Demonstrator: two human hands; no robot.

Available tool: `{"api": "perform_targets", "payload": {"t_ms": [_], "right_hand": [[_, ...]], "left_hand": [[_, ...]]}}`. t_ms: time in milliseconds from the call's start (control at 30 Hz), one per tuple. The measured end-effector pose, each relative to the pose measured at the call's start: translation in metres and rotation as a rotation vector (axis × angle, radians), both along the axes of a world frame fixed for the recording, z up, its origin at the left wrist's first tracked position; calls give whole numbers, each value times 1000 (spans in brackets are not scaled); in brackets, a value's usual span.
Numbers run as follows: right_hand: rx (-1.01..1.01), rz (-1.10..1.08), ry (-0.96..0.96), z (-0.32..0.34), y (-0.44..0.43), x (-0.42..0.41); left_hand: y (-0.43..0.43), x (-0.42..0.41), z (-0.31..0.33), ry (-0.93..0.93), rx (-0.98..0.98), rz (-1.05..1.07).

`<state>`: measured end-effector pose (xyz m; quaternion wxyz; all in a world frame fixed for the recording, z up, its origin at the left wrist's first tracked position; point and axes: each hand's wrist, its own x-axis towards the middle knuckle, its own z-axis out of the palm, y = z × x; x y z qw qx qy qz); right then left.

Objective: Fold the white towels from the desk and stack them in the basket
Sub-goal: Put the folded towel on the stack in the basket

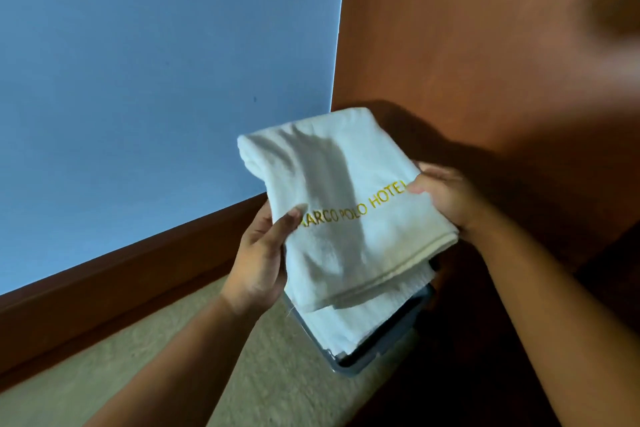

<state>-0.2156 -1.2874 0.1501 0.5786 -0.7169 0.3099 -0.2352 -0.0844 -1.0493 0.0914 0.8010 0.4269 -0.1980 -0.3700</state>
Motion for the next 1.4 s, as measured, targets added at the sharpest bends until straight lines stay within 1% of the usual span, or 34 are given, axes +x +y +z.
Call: {"api": "perform_targets", "payload": {"t_ms": [33,67,133,167,200,233,267,300,333,367,400,433,500,567,600,667,733,900,1133,1267,1400], "right_hand": [[-60,-1,92,-10,-13,3],[-141,-8,247,-22,-28,5],[-385,-29,650,-48,-46,4],[-490,-20,799,-60,-50,2],[-528,-24,860,-71,-49,1],[-536,-31,859,-81,-47,2],[-551,-27,818,-93,-47,5],[-575,-10,749,-104,-45,9],[-608,18,680,-116,-42,12],[-648,62,632,-127,-39,15],[-677,125,605,-137,-33,18],[-675,173,605,-146,-31,23],[-602,213,646,-164,-29,32],[-603,180,681,-182,-32,37],[-628,155,688,-191,-35,39],[-654,126,702,-200,-42,40],[-641,110,697,-202,-51,43],[-637,85,683,-204,-59,45],[-618,88,681,-208,-62,46],[-649,74,697,-212,-53,39],[-656,-25,719,-217,-33,17]], "left_hand": [[-7,2,-9,-1,74,-12],[-19,3,-17,-8,200,-29],[-29,5,-49,1,496,-69],[-35,7,-65,1,620,-30],[-37,10,-78,-91,733,62],[-42,14,-89,-247,821,177],[-48,19,-95,-418,872,308],[-58,24,-94,-593,879,438],[-67,28,-89,-762,858,519],[-80,37,-85,-931,829,531],[-91,45,-74,-1086,828,478],[-110,60,-72,-1224,853,369],[-149,88,-67,-1491,986,141],[-180,113,-74,-1636,1130,-61],[-192,121,-80,-1658,1189,-146],[-208,128,-93,-1682,1260,-233],[-221,131,-99,-1699,1304,-265],[-233,136,-103,-1683,1329,-325],[-226,130,-115,-1734,1296,-230],[-206,116,-129,-1760,1207,-144],[-178,86,-143,-1742,1079,-89]]}}
